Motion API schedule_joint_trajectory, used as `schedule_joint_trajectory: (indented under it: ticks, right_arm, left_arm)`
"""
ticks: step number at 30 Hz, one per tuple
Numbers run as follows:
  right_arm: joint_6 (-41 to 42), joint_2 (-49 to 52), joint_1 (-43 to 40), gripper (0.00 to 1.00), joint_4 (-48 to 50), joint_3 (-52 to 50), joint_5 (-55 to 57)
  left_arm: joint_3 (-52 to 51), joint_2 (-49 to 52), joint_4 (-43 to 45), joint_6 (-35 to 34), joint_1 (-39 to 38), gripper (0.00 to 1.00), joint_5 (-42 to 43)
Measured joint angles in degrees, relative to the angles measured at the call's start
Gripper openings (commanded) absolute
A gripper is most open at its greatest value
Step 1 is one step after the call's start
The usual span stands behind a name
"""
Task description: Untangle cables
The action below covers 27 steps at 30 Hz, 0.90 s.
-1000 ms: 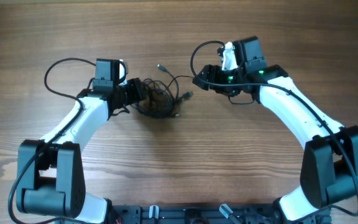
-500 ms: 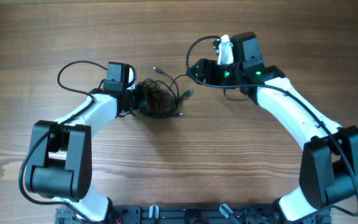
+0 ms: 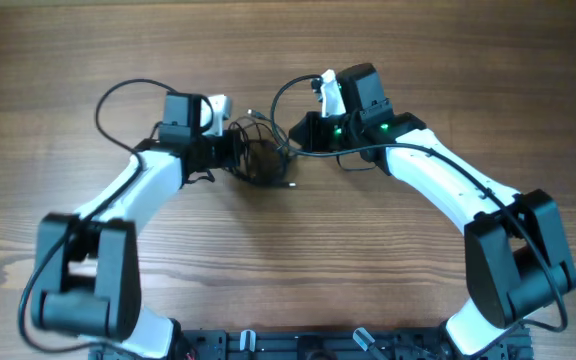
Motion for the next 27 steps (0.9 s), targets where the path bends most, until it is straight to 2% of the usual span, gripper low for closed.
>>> schedule_joint_trajectory:
  ticks: [3,6,10,14,16,20,27]
  right_arm:
    - [1.5,0.0,0.0,0.36,0.0,0.0,-4.4]
    - [4.8,0.0,0.0,0.38,-0.1,0.0,-8.1]
    - [13.1,0.0,0.0,0.46,-0.1,0.0,-10.4]
    - [23.1,0.0,0.9,0.45,-0.1,0.0,-10.7]
    - [28.5,0.0,1.7,0.4,0.0,0.0,-10.5]
    - [37.7,0.0,2.1,0.4,0.2,0.0,-8.2]
    - [42.4,0.0,2.1,0.38,3.2,0.0,-4.5]
  left_arm:
    - [0.0,-4.8,1.7,-6.0,4.0,0.04,5.6]
    - [0.5,-6.8,4.2,-12.0,7.6,0.04,12.3]
    - [0.5,-6.8,4.4,-17.5,9.5,0.04,19.2]
    - [0.5,-6.8,6.1,-25.9,9.9,0.04,21.6]
    - [0.5,-6.8,7.6,-32.3,10.3,0.04,22.2]
    - [0.5,-6.8,8.4,-42.3,10.7,0.04,25.1]
    - [0.5,-6.8,7.9,-49.9,10.7,0.04,31.0]
